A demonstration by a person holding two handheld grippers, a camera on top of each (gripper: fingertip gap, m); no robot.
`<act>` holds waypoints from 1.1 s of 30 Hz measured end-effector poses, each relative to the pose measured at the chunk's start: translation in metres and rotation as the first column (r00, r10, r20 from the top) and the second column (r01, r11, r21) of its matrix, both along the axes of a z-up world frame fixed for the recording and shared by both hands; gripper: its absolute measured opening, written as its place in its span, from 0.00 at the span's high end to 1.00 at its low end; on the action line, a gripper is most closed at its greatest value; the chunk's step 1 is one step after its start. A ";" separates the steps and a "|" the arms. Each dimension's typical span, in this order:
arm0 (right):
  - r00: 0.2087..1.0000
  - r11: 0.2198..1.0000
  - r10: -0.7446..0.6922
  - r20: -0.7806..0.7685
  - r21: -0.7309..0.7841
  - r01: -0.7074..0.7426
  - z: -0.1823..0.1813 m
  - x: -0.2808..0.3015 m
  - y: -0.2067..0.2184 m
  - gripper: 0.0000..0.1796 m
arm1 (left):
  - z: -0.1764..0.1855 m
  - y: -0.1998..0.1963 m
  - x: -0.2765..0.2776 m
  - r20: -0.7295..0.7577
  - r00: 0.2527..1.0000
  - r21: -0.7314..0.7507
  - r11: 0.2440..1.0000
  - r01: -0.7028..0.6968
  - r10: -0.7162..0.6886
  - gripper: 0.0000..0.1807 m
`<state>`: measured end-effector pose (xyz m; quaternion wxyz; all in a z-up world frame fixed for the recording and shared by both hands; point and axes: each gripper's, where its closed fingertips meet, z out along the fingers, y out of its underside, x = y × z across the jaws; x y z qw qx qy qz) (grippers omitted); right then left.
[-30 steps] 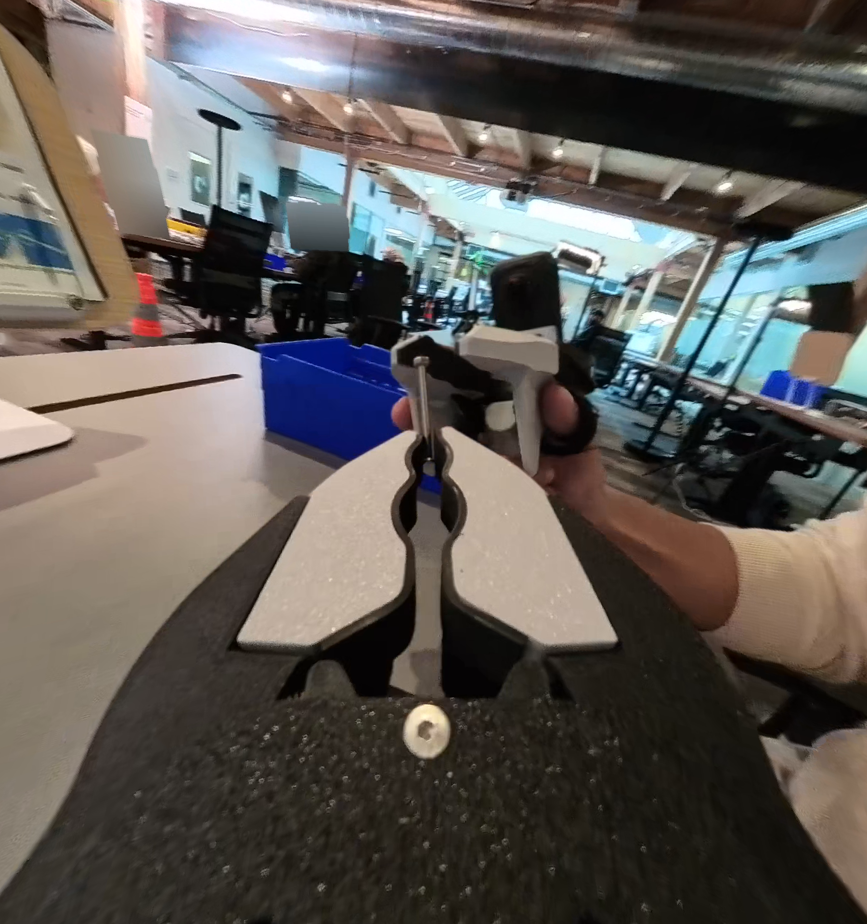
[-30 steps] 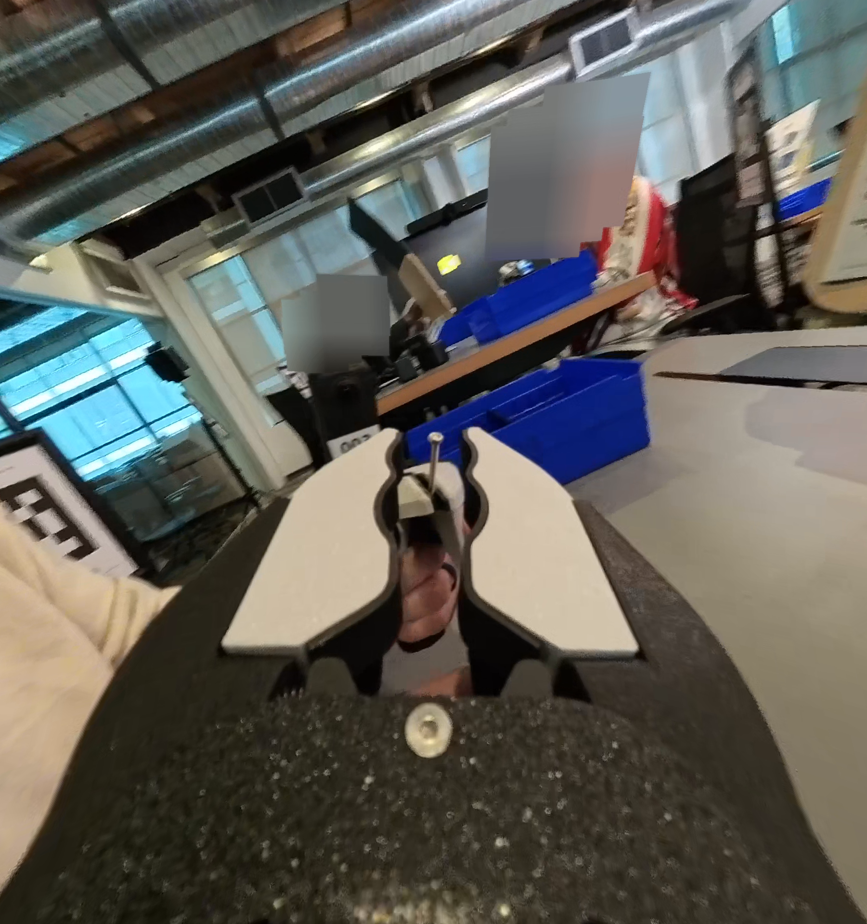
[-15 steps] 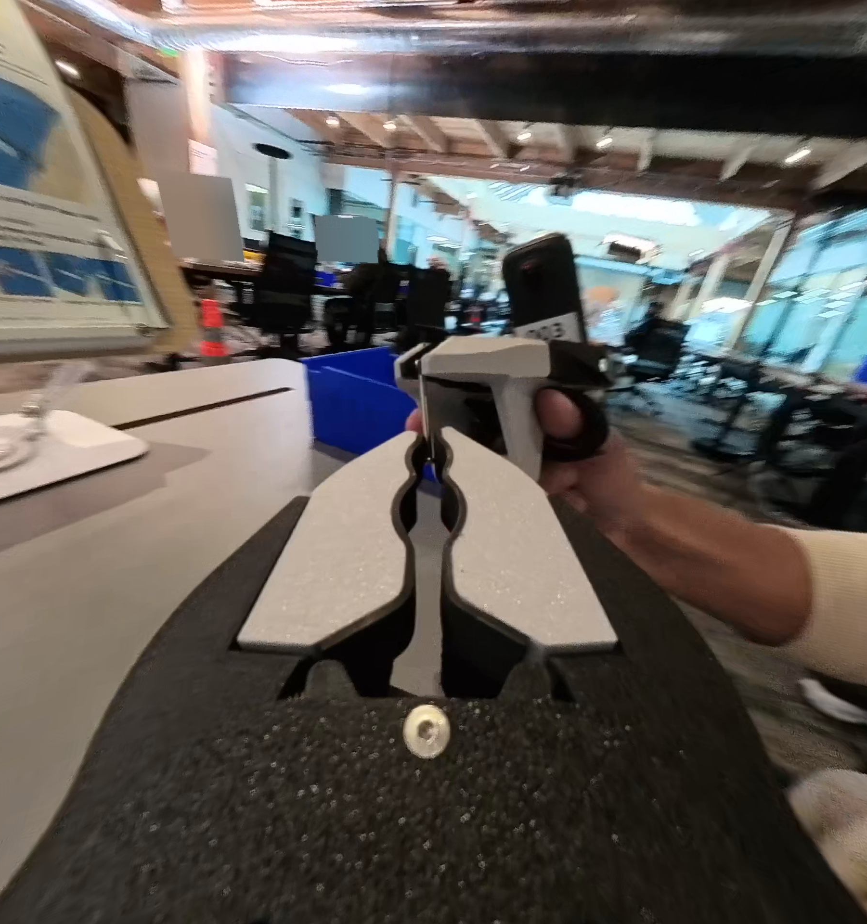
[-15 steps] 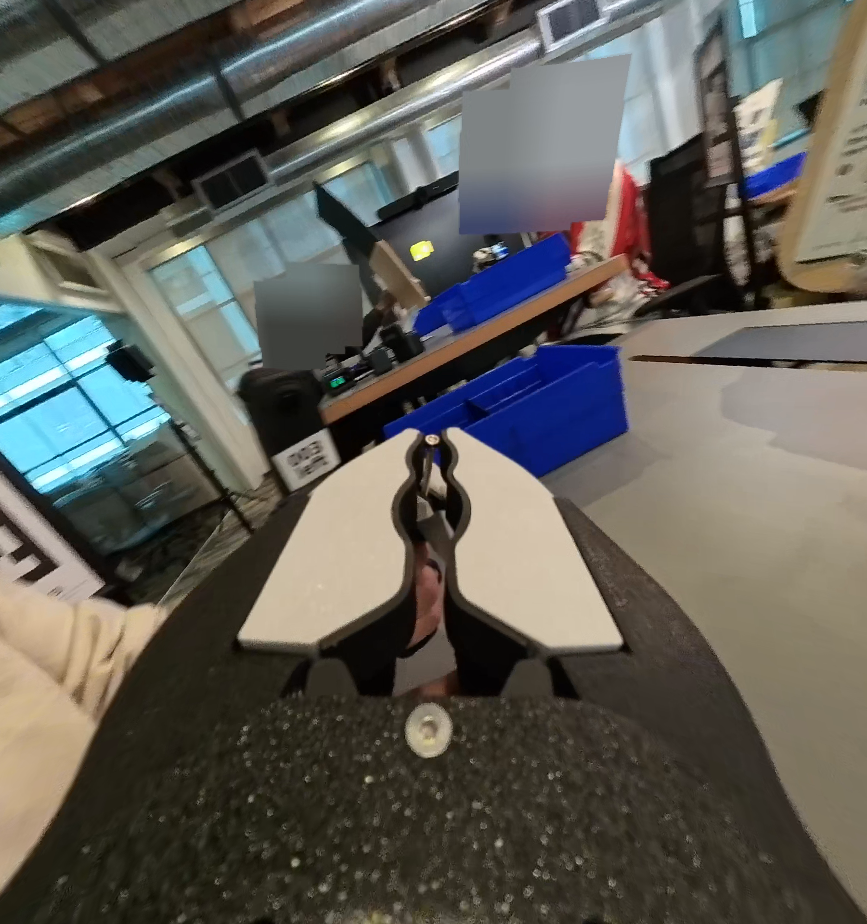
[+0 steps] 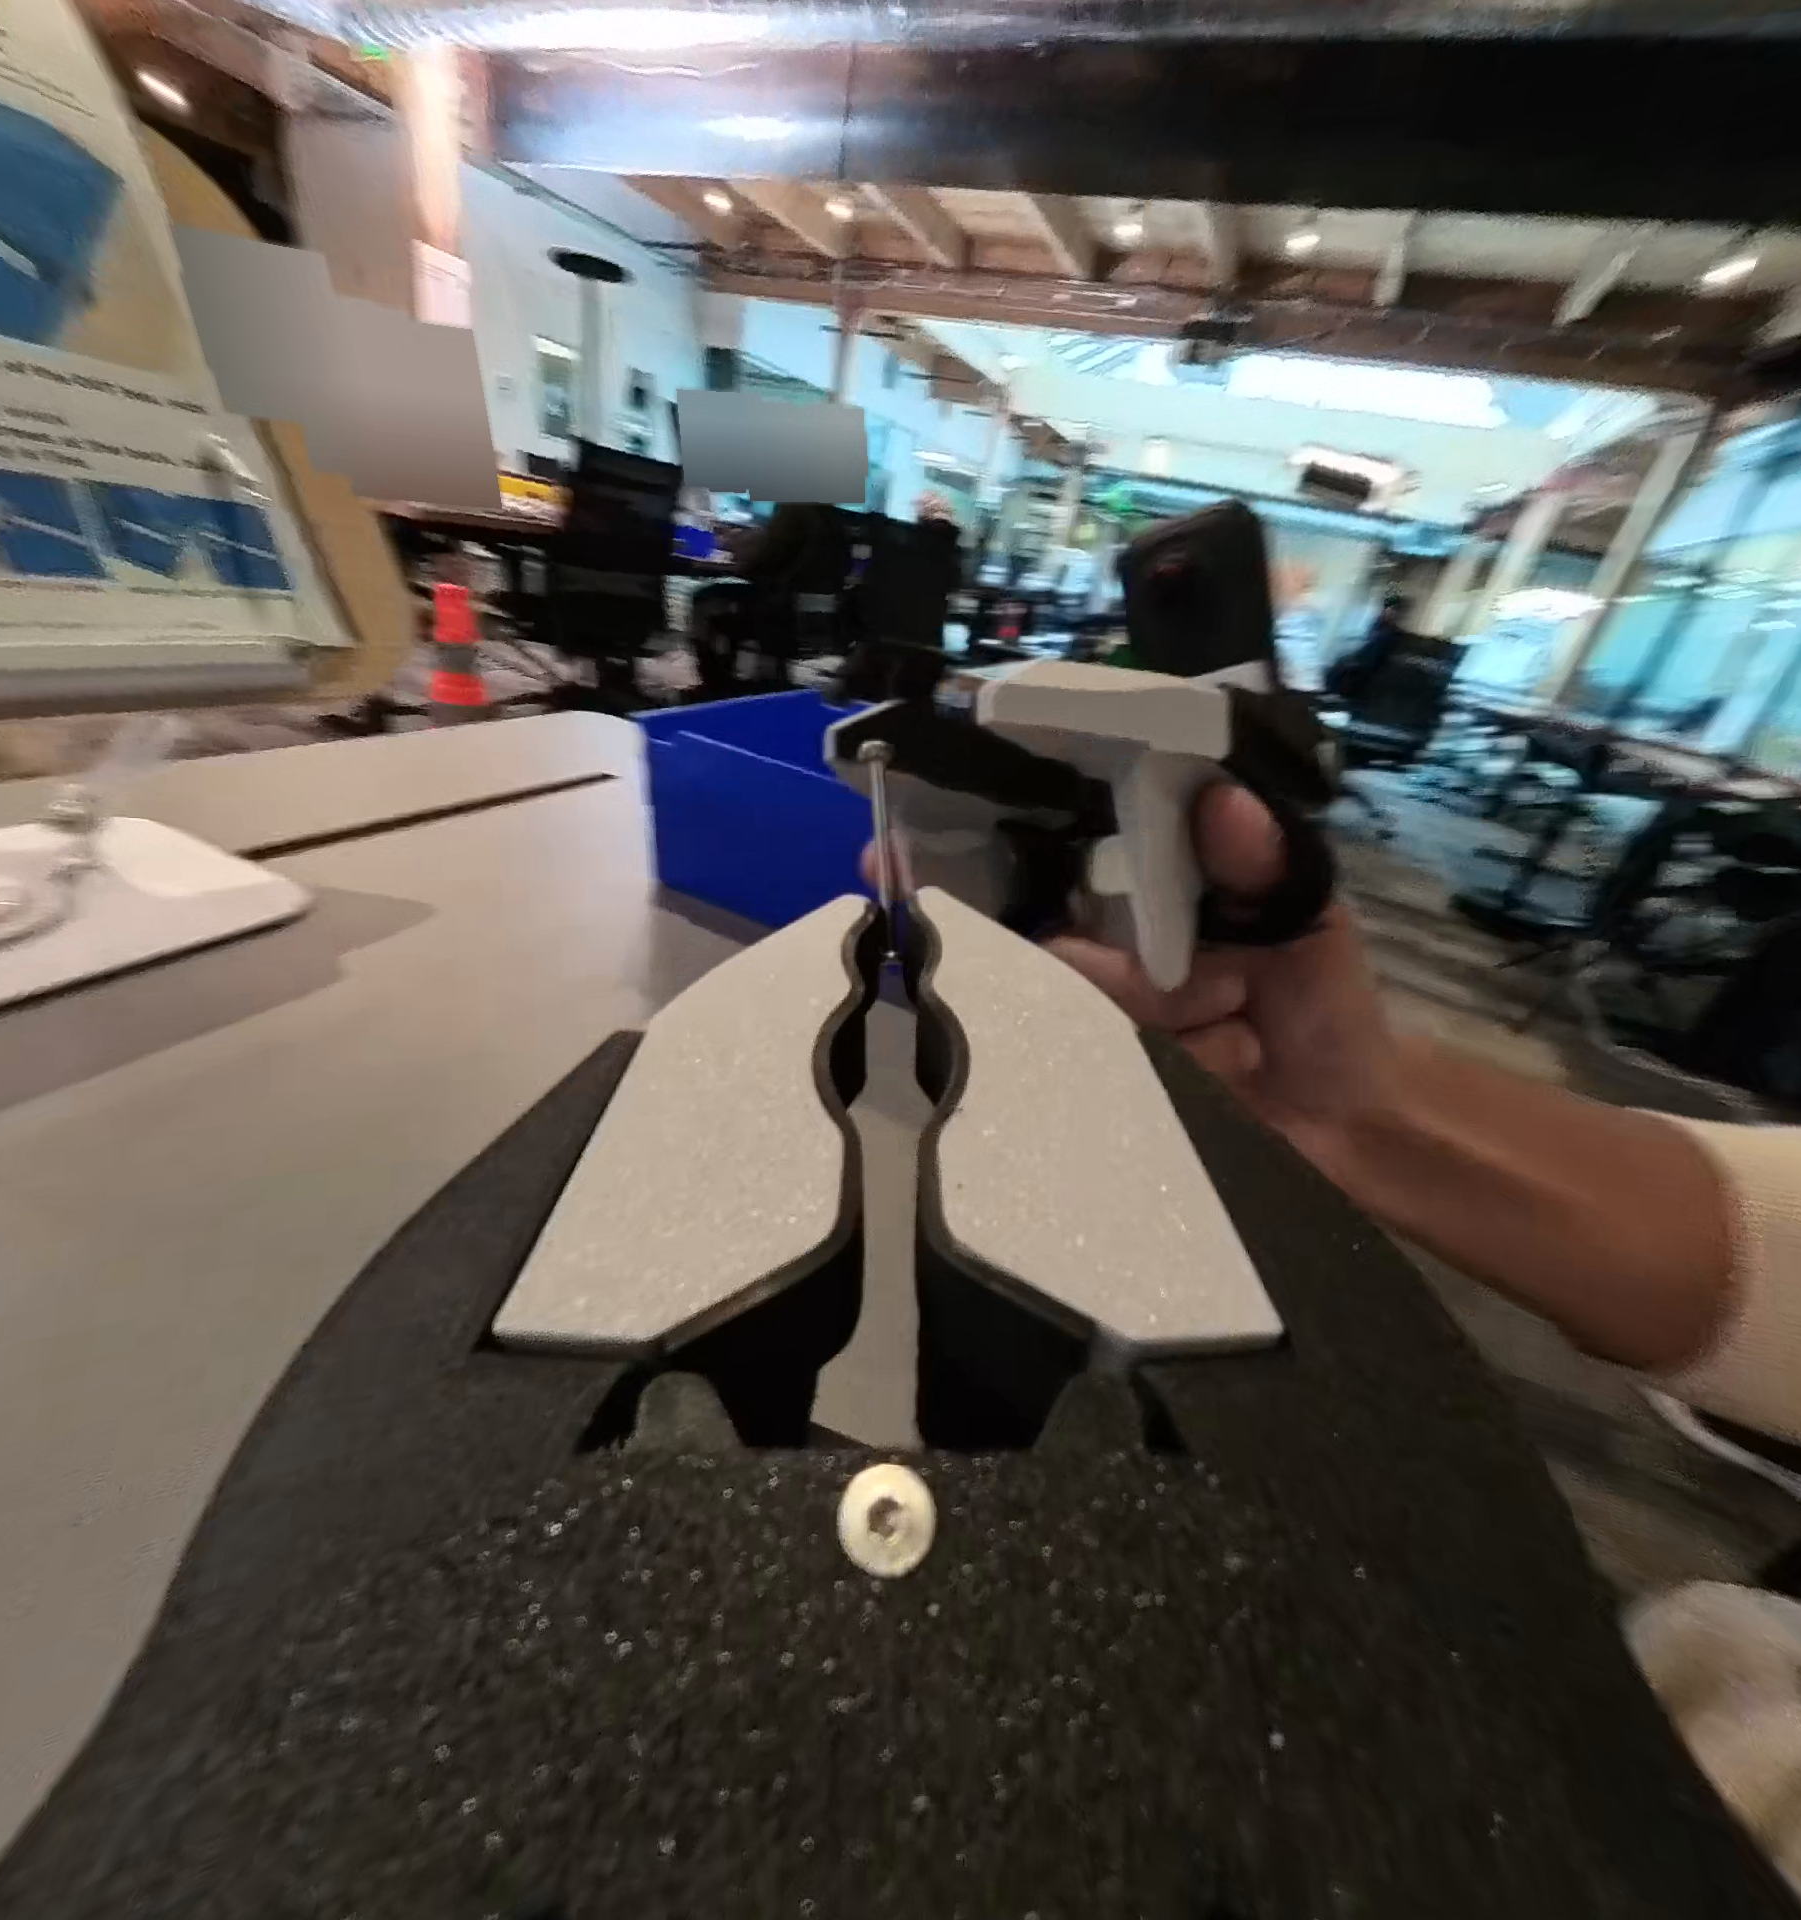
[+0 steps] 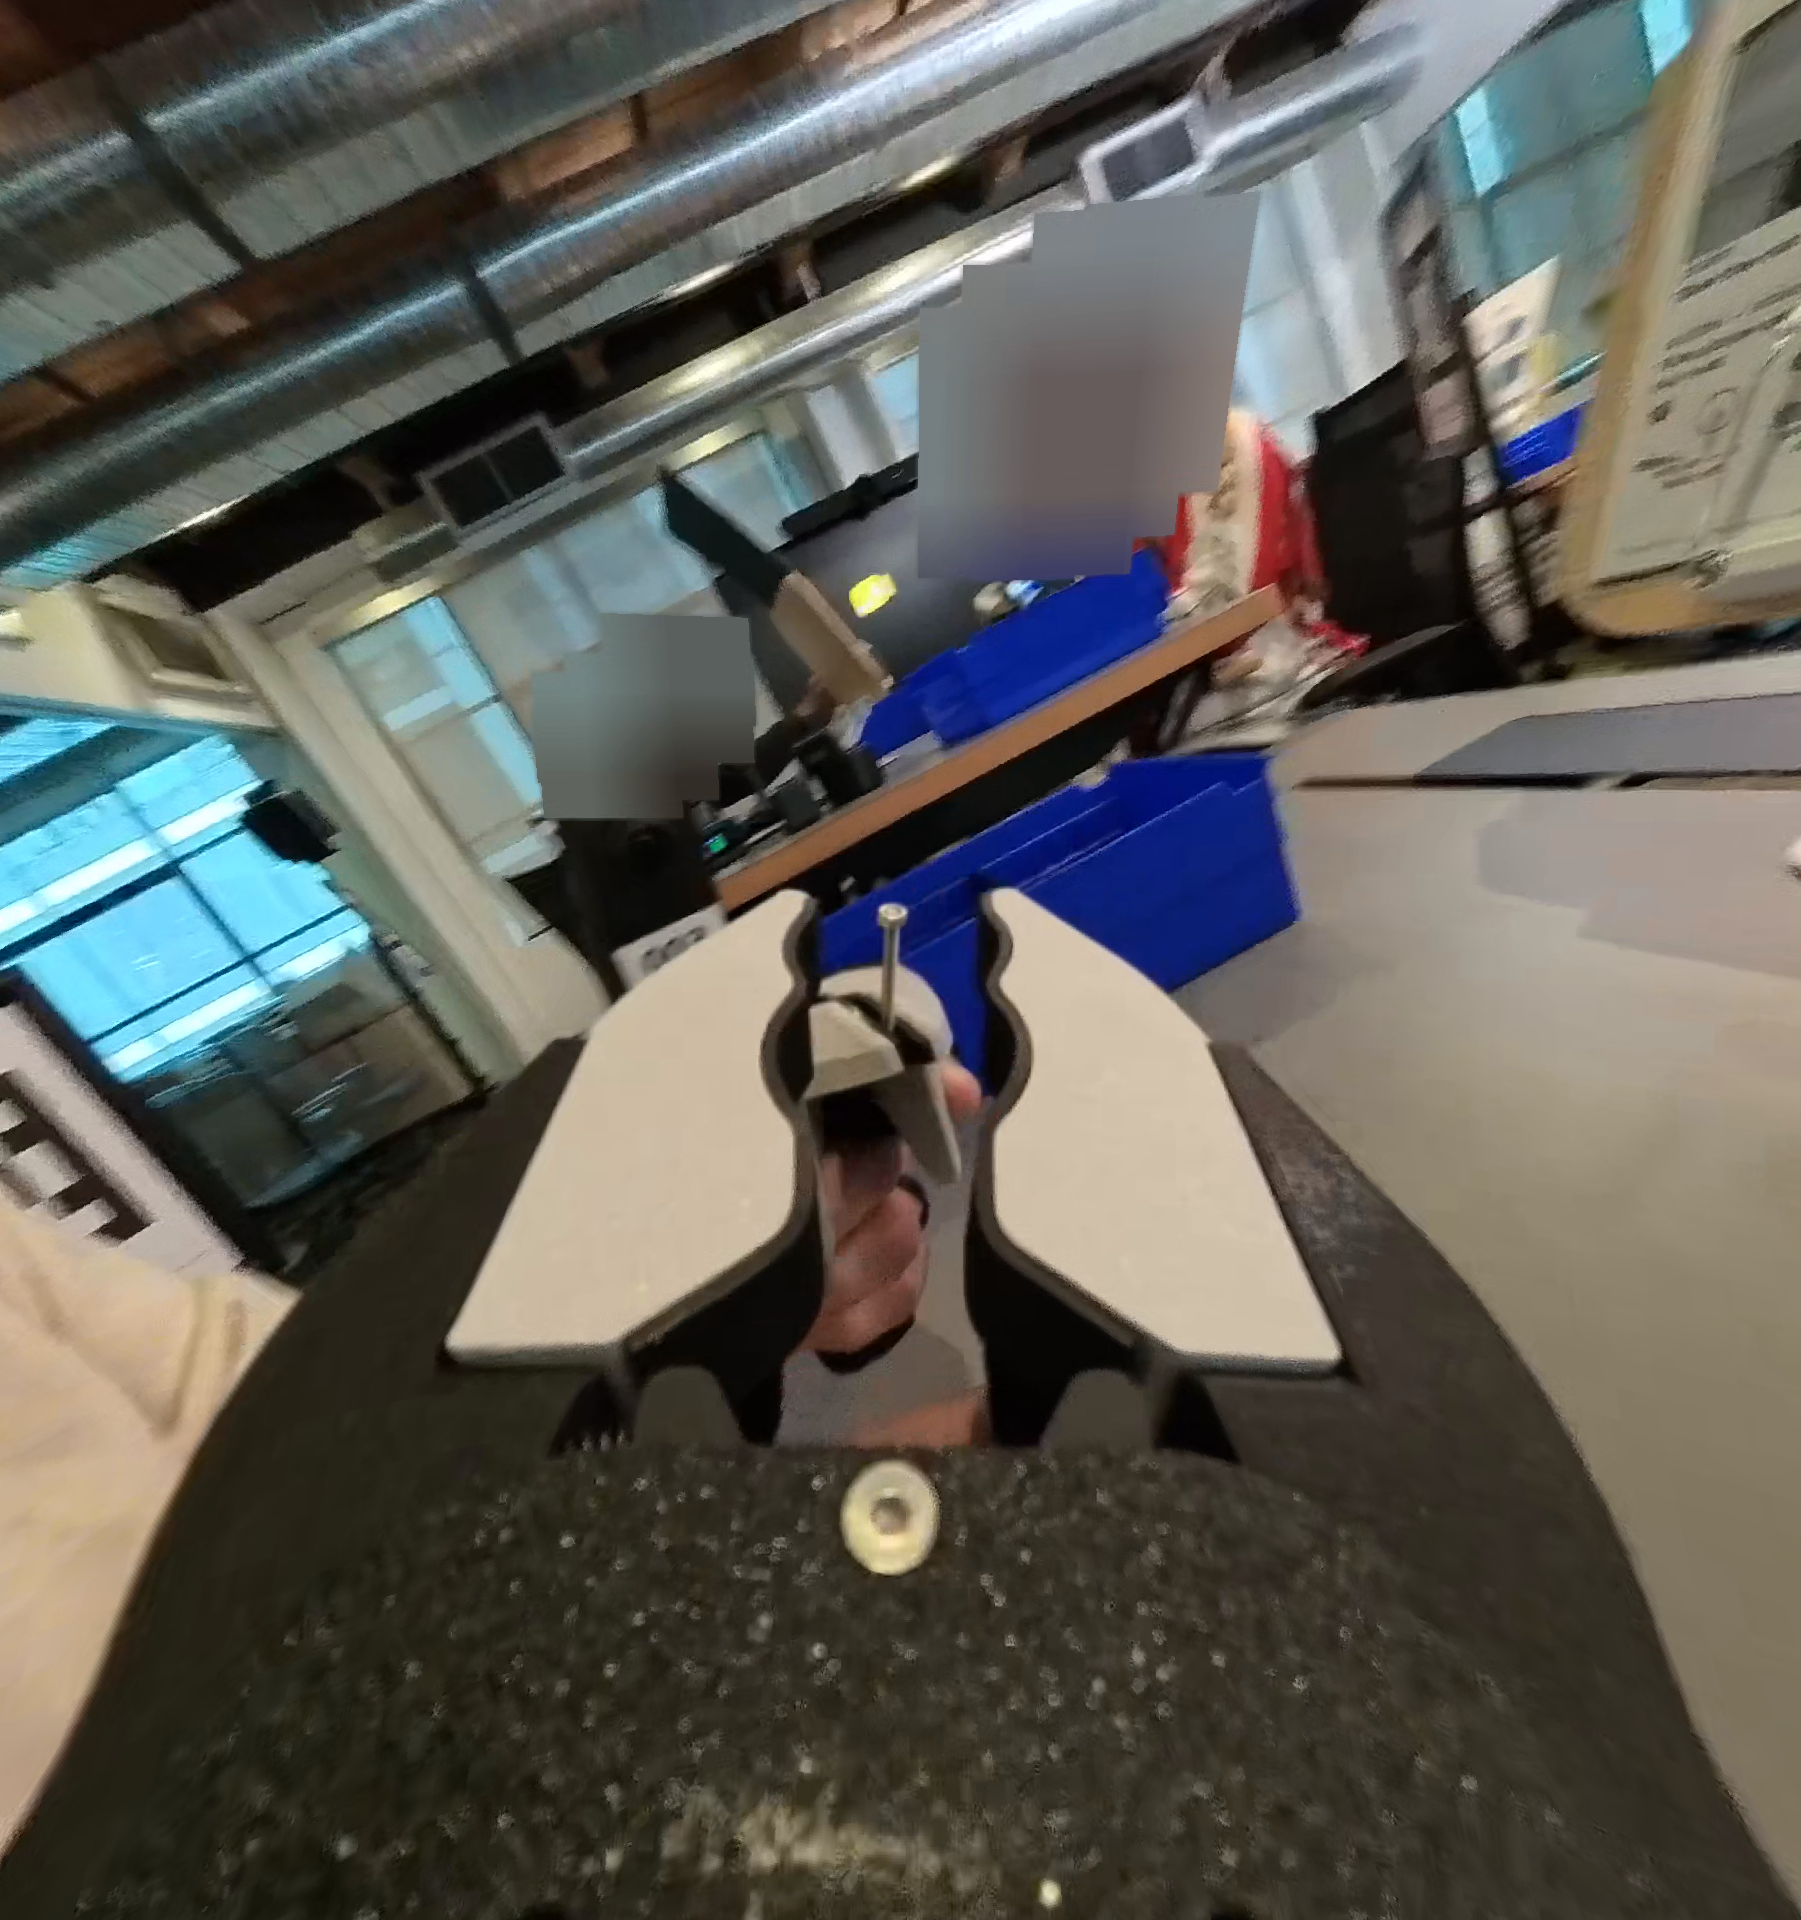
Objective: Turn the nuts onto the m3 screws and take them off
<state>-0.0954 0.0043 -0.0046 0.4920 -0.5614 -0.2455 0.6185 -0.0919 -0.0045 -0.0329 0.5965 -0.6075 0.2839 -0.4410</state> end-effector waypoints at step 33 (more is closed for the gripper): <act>0.989 0.989 0.142 0.040 0.027 -0.143 0.000 -0.013 -0.013 0.82 | 0.004 0.001 -0.013 0.124 0.986 -0.084 0.989 0.125 -0.114 0.98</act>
